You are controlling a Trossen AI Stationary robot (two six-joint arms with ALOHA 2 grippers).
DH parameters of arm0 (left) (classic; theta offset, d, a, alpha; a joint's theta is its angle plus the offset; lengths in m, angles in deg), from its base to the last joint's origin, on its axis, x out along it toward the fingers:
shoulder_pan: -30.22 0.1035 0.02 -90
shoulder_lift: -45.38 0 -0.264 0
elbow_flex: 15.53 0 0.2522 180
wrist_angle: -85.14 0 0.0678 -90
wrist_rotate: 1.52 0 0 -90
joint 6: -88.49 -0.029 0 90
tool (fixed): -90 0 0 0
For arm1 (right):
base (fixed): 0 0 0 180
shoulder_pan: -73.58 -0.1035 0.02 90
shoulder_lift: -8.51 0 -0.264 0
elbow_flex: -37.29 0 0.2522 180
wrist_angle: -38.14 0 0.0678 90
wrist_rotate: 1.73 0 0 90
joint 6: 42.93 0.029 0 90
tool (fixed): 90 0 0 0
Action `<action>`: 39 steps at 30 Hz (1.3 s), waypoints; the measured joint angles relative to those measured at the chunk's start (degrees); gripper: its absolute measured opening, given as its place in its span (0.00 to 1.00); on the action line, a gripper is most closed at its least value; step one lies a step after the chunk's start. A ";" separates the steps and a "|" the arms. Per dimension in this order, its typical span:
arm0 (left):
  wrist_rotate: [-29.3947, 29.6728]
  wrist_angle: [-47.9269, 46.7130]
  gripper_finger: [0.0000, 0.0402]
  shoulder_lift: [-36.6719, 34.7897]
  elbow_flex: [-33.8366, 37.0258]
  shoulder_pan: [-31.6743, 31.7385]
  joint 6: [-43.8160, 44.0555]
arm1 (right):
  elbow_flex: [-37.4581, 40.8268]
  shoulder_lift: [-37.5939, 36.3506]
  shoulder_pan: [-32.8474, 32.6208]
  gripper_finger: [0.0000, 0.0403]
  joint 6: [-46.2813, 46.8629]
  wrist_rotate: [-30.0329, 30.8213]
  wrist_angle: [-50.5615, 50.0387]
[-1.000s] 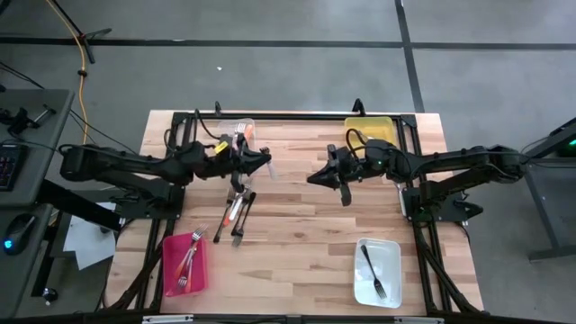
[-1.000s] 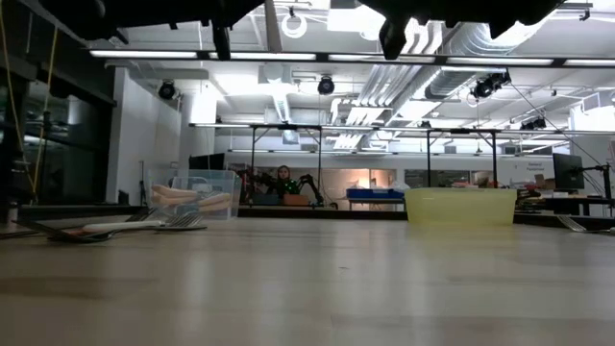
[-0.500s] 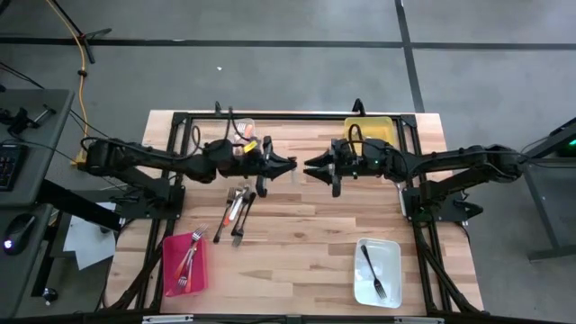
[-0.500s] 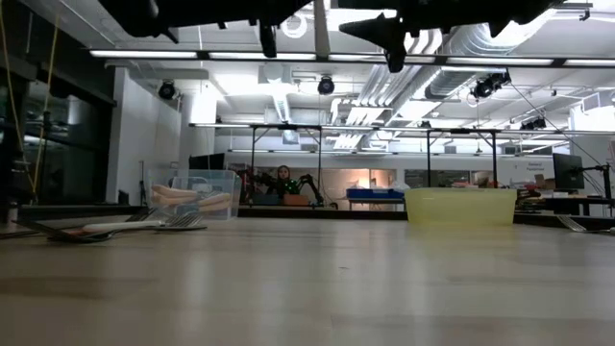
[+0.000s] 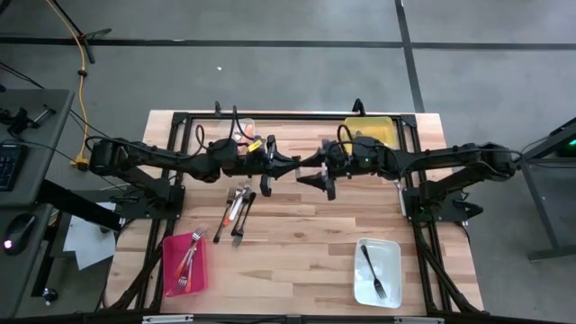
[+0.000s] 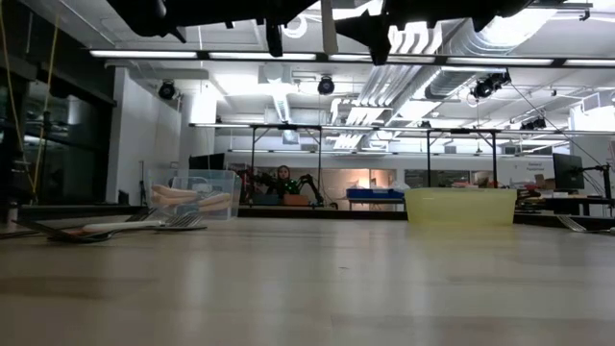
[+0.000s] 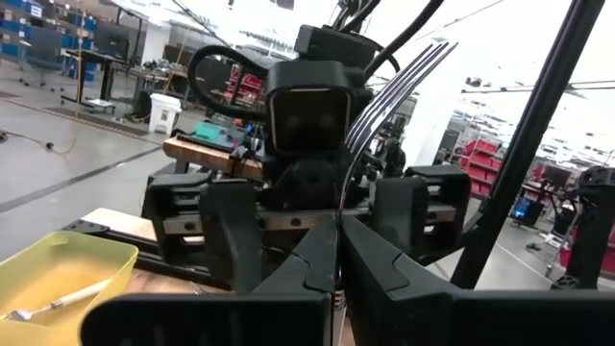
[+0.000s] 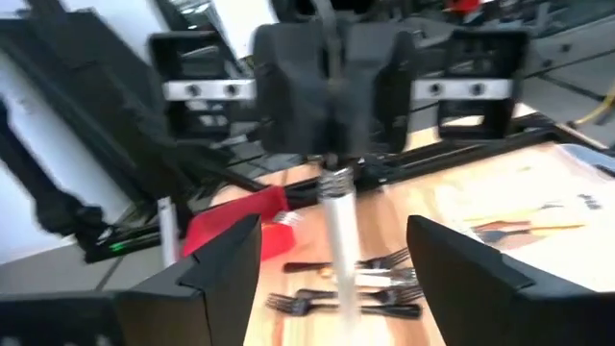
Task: Sort silverware by color (type)
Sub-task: Put the white fork into the yellow bin
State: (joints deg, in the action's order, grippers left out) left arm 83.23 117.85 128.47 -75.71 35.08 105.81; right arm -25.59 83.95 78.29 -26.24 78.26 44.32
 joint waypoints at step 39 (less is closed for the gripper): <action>-0.31 -0.69 0.08 -0.09 0.07 0.07 0.02 | 0.00 3.23 0.04 0.04 -1.99 -3.68 3.38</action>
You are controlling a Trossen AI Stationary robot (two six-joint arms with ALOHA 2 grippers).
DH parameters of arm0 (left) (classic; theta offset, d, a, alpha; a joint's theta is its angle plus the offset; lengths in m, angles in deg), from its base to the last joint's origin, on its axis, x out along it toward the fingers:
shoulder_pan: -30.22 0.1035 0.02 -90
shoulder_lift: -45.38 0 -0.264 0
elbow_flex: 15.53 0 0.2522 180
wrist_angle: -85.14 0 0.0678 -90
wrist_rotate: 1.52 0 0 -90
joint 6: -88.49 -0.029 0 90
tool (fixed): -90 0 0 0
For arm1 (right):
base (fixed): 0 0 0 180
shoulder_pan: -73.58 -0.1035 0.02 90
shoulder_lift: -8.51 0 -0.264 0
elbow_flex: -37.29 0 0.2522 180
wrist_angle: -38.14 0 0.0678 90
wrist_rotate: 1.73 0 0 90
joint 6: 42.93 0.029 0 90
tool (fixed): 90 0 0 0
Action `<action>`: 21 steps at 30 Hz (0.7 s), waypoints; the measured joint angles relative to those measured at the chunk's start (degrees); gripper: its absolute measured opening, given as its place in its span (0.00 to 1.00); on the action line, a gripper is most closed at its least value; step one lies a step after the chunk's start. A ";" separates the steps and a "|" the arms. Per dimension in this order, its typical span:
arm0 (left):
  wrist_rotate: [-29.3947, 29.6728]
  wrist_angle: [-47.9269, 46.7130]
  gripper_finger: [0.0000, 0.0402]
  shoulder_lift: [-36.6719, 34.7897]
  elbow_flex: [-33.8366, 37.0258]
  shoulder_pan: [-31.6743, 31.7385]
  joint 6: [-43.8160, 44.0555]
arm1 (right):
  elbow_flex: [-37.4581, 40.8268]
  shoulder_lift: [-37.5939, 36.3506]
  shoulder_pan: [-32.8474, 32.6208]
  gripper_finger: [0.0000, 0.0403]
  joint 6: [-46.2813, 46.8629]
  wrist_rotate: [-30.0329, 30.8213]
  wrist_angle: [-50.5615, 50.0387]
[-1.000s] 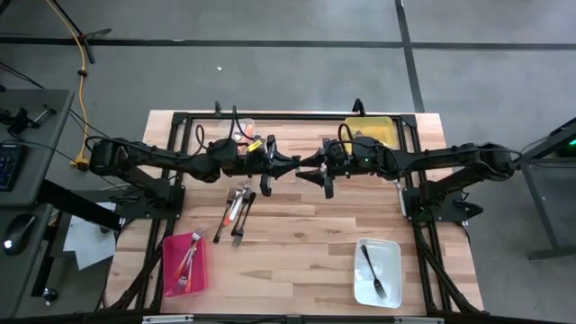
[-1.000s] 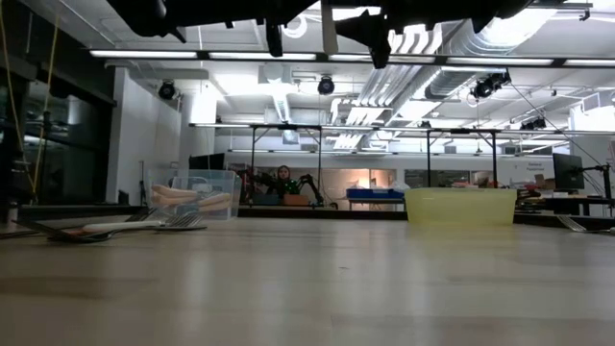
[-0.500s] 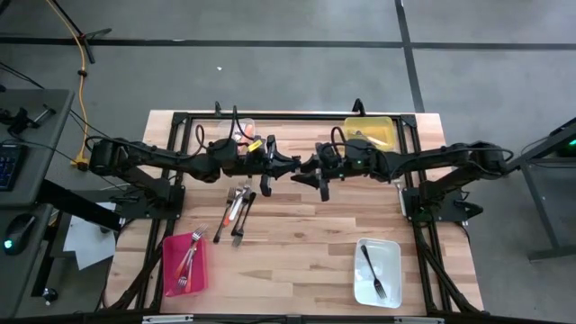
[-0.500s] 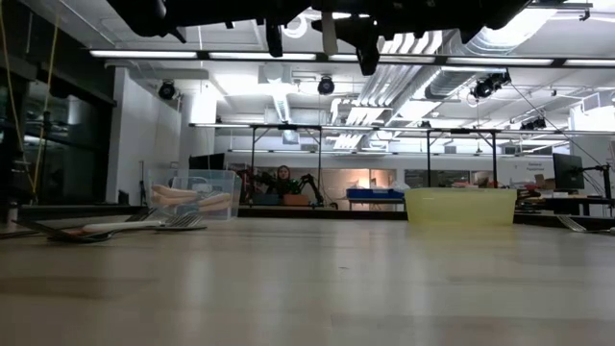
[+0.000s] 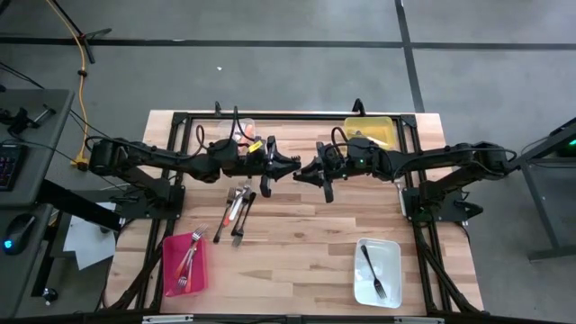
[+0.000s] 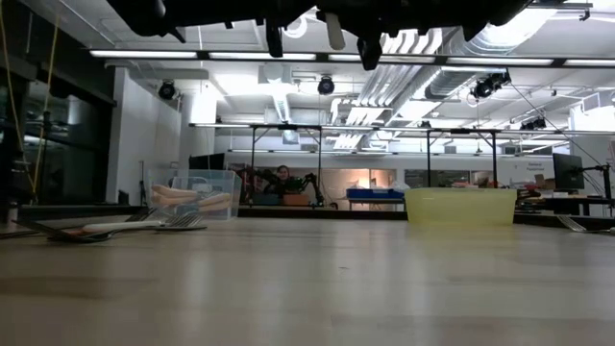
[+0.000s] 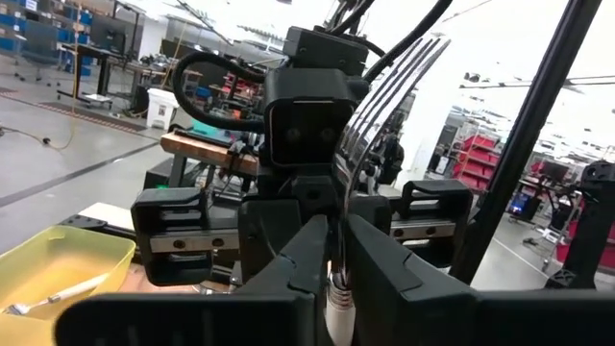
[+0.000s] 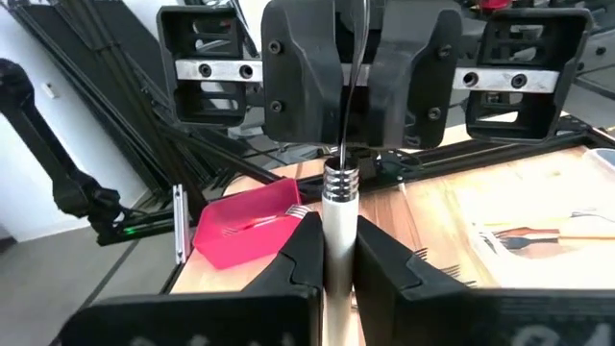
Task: Sort silverware by color (type)
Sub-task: Put the white fork into the yellow bin
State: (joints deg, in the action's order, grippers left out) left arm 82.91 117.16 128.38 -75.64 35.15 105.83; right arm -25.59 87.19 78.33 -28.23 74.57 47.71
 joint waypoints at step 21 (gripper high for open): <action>1.78 -25.94 0.46 -15.25 0.02 0.07 -6.14 | 1.32 -14.20 5.86 0.04 -6.20 -0.06 -15.64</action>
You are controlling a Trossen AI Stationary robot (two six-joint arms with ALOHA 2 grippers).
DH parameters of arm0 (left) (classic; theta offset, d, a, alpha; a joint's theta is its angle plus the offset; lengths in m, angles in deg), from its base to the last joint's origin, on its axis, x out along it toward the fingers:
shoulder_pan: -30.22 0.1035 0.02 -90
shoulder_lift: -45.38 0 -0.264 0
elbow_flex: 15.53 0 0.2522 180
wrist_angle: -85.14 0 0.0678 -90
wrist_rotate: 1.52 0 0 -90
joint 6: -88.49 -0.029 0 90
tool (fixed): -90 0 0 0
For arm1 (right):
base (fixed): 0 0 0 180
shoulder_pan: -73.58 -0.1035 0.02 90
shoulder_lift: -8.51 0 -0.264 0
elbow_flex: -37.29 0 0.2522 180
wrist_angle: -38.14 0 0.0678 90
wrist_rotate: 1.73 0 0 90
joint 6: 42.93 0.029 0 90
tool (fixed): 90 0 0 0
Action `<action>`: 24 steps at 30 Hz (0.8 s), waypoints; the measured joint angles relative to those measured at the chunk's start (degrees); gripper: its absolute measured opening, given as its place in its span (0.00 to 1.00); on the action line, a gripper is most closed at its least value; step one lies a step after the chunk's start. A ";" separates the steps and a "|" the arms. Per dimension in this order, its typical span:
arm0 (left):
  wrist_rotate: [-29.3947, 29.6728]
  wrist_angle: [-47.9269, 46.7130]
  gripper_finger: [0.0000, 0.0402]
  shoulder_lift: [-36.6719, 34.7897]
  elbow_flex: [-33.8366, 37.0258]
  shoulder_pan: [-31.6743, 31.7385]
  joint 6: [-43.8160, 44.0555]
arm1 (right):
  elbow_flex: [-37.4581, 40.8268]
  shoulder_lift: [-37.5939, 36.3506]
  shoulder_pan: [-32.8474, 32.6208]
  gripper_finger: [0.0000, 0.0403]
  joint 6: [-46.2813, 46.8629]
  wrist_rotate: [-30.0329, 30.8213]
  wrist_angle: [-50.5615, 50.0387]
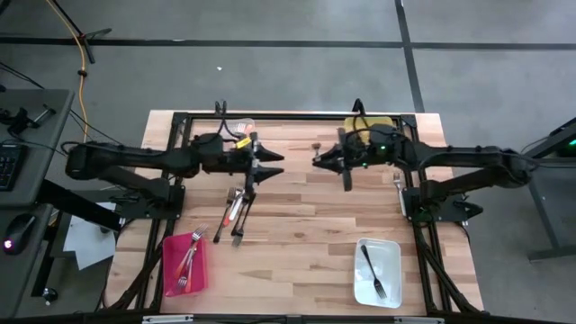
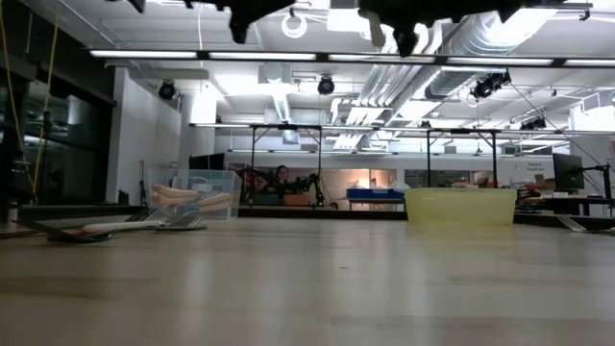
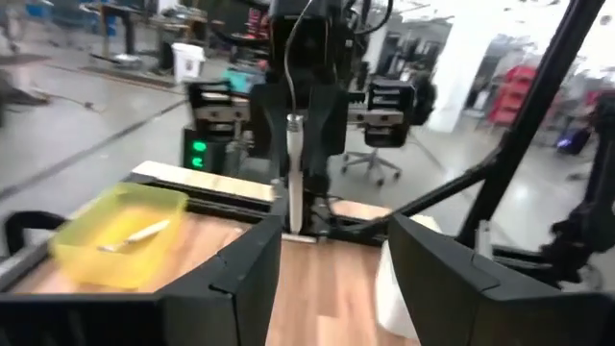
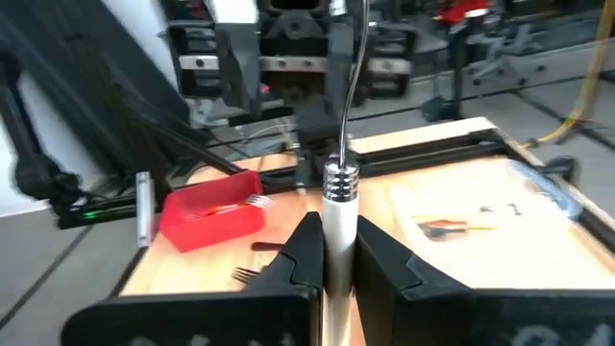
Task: Sort silverware by color (type)
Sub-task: Put the white fork into the yellow bin
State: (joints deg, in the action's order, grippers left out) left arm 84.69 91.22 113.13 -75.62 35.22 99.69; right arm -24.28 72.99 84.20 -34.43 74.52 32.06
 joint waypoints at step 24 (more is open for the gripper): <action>7.27 4.01 0.14 -12.51 10.64 -0.90 0.61 | 8.17 -14.21 0.71 0.04 1.93 7.36 -2.76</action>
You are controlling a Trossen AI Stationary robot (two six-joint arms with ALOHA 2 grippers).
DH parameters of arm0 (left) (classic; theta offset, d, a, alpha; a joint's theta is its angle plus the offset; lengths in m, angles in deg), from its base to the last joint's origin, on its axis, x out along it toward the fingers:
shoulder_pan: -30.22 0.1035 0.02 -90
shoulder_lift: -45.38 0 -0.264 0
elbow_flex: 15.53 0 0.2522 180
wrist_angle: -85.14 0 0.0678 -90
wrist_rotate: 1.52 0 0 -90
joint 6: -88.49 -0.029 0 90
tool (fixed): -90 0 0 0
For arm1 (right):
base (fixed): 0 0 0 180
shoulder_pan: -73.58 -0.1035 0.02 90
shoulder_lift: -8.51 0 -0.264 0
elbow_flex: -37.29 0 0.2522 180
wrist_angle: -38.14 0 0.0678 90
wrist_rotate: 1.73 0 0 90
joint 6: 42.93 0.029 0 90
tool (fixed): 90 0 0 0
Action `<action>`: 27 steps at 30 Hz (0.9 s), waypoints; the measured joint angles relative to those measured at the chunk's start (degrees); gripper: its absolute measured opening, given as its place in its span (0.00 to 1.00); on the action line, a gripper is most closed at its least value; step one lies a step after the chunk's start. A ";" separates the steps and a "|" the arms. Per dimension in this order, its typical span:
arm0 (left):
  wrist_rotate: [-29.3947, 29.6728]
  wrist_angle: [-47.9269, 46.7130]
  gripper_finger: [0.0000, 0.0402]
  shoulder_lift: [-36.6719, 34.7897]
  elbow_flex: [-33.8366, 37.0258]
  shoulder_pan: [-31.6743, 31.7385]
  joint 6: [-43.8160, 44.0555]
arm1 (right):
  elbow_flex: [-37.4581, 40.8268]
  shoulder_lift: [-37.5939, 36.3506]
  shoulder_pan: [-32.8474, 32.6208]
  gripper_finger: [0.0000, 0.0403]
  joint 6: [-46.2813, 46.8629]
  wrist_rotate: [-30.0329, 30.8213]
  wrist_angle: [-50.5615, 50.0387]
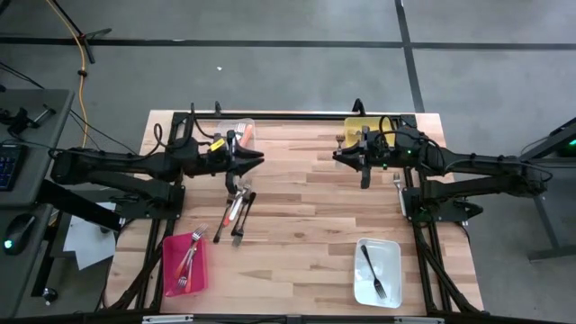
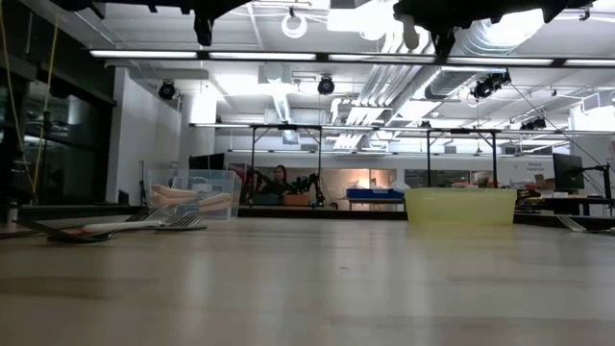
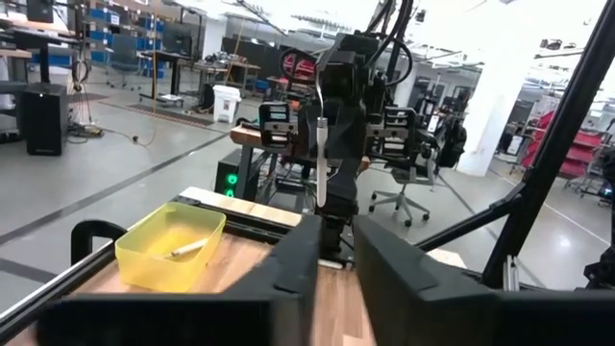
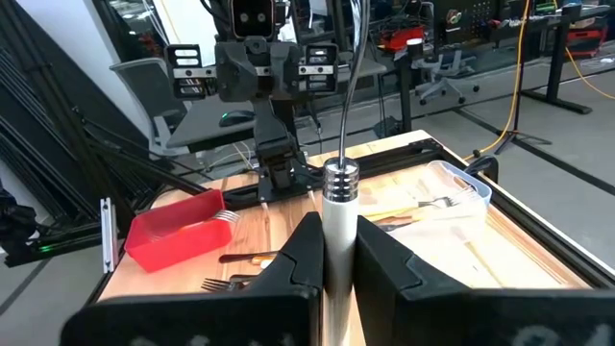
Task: Sort silverware by color (type)
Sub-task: Put the white fork into the yellow bin
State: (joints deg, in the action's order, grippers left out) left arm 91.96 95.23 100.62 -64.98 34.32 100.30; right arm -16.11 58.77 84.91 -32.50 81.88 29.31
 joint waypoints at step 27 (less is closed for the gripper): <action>1.62 -1.03 0.00 0.02 0.00 0.00 0.04 | -24.68 13.50 22.24 0.04 -8.98 14.13 -45.65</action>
State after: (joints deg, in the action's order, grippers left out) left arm 93.58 94.21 100.64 -64.98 34.32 100.34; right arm -40.79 72.28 107.15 -41.48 96.01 -16.34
